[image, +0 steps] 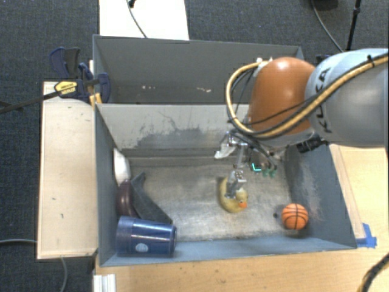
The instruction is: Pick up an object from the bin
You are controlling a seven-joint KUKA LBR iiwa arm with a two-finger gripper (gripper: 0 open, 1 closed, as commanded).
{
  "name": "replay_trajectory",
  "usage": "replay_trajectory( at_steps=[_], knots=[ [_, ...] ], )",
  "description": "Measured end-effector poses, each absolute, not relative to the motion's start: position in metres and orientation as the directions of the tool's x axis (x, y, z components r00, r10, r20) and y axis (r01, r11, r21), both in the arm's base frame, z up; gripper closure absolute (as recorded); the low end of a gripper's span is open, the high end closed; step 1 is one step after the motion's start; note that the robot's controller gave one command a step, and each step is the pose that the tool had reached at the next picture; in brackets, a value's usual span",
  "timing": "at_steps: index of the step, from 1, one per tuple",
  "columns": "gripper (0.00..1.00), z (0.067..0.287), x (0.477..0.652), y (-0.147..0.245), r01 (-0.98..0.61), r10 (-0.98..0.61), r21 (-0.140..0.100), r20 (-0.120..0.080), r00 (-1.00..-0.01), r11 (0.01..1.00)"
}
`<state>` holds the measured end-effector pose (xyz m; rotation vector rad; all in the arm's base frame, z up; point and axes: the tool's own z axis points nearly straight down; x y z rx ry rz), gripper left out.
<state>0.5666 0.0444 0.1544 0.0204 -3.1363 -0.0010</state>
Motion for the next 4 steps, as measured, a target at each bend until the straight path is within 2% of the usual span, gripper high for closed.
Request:
replay_trajectory(
  at_steps=[1,2,3,4],
  knots=[
    [0.00,0.159,0.568,0.044,-0.012,-0.012,0.001,-0.003,-1.000,1.000],
    [0.00,0.142,0.554,0.032,-0.059,-0.059,0.002,-0.012,-0.998,0.998],
    [0.00,0.099,0.550,0.000,-0.256,-0.256,0.000,-0.003,-0.967,0.967],
    [1.00,0.081,0.555,-0.016,0.072,0.072,0.007,0.008,-0.997,0.997]
  ],
)
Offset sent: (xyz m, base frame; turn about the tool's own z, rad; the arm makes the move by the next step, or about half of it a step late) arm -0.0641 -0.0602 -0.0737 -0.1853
